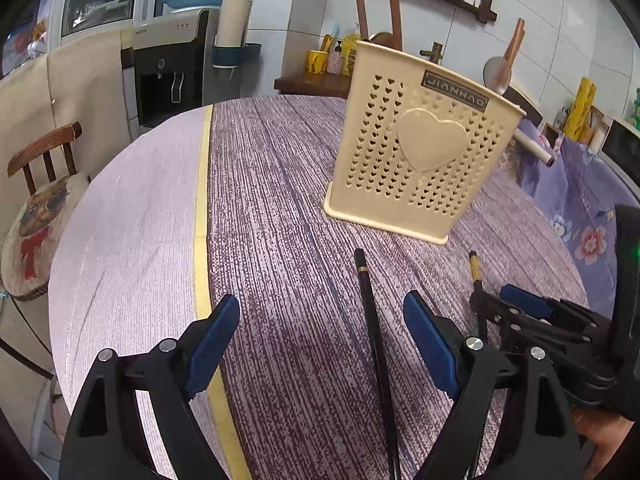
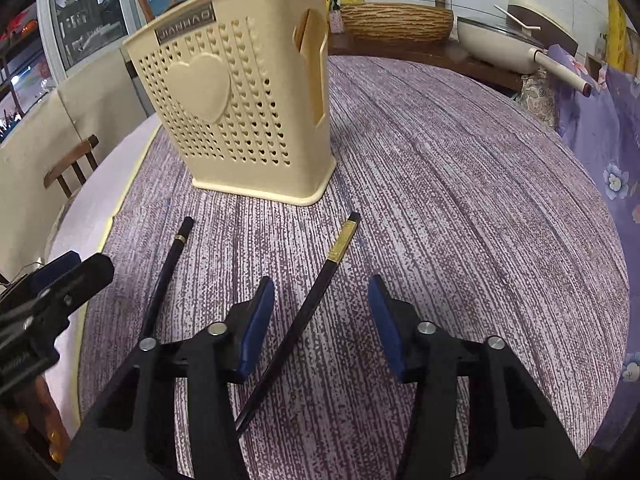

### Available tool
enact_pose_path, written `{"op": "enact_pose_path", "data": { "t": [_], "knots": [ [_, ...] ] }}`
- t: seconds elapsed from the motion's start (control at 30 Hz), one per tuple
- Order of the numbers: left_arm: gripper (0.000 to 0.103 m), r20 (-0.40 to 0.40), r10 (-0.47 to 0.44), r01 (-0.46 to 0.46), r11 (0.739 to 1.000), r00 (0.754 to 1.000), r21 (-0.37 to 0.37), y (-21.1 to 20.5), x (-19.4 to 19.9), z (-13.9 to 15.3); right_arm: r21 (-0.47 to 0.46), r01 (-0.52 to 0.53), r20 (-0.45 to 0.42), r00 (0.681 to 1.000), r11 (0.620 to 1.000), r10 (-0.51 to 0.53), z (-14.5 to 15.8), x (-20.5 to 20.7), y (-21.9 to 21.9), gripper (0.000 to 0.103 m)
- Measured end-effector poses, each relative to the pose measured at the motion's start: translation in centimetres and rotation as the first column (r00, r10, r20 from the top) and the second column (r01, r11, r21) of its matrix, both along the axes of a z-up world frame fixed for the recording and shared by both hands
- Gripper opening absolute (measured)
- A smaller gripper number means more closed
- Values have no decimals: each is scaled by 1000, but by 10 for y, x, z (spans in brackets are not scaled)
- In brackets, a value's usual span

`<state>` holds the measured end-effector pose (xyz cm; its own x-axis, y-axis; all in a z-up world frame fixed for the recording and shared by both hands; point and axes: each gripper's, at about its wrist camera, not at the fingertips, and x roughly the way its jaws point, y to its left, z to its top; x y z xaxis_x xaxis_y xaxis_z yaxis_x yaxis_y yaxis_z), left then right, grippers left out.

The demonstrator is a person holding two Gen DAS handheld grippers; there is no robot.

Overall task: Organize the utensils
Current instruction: 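Move both tools back to the two black chopsticks on the table, then grasp a black chopstick with the left gripper while the right gripper grasps the other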

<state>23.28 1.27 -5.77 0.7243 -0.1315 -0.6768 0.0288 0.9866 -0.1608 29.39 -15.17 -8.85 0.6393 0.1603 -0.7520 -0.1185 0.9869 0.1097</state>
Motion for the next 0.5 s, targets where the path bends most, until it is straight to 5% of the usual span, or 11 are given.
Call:
{"op": "enact_pose_path", "data": {
  "t": [0.27, 0.5],
  "knots": [
    [71, -49, -48, 49, 999, 998, 21, -9, 3, -11, -53, -6, 1, 1000, 999, 7, -3, 11, 4, 29],
    [51, -100, -103, 106, 994, 990, 33, -26, 14, -21, 35, -58, -30, 998, 998, 59, -2, 20, -7, 14]
  ]
}}
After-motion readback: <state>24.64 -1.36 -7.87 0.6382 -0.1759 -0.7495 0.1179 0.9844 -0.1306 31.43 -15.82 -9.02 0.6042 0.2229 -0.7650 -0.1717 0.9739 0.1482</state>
